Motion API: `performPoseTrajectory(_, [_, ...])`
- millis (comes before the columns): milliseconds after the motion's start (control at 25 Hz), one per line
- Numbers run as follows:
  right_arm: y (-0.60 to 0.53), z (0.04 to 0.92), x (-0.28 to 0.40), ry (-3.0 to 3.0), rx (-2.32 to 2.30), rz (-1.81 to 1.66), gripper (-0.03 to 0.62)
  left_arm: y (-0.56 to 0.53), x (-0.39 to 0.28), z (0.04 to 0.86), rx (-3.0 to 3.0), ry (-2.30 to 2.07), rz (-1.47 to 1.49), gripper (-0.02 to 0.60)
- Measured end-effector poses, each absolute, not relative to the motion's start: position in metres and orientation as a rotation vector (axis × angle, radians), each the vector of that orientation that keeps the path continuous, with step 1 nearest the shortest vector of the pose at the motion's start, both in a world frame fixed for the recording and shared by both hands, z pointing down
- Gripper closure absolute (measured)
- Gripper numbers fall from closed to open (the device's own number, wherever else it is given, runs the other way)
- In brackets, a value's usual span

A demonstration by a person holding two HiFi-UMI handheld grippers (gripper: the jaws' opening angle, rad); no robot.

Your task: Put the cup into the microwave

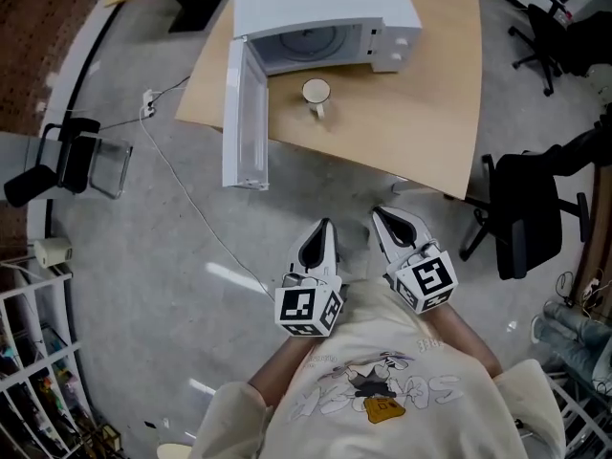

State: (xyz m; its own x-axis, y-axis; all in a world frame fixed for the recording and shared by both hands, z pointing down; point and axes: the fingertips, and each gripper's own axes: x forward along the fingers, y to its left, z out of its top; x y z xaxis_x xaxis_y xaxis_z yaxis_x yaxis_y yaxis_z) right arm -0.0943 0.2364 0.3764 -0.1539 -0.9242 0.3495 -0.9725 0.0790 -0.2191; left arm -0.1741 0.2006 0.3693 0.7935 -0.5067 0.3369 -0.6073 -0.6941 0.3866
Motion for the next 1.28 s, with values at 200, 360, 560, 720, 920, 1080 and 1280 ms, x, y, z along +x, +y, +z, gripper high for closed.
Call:
performPoseTrajectory(200, [0.191,0.385,-0.054,-2.257,1.902,0.591,0.588,0.157,-0.138,0.376,2.498,-0.865,0.272,0.577])
performPoseTrajectory(360, [0.155,0.382,-0.019,-2.353,1.756,0.551,0.588,0.129,-0.103,0.378,2.529,-0.908,0.319,0.577])
performPoseTrajectory(560, [0.11,0.383,0.018,-2.454,1.635,0.555,0.588,0.099,-0.065,0.378,2.551,-1.013,0.327,0.577])
performPoseTrajectory(720, [0.08,0.39,0.032,-2.504,1.568,0.596,0.587,0.078,-0.05,0.386,2.477,-1.085,0.317,0.577])
performPoseTrajectory(920, [0.041,0.411,0.04,-2.526,1.515,0.545,0.541,0.051,-0.04,0.399,2.471,-1.088,0.333,0.521])
performPoseTrajectory(1080, [0.014,0.423,0.042,-2.575,1.467,0.371,0.452,0.036,-0.035,0.406,2.48,-1.096,0.35,0.459])
performPoseTrajectory(1280, [-0.022,0.459,0.048,-2.558,1.381,0.365,0.363,0.019,-0.034,0.415,2.457,-1.14,0.372,0.431])
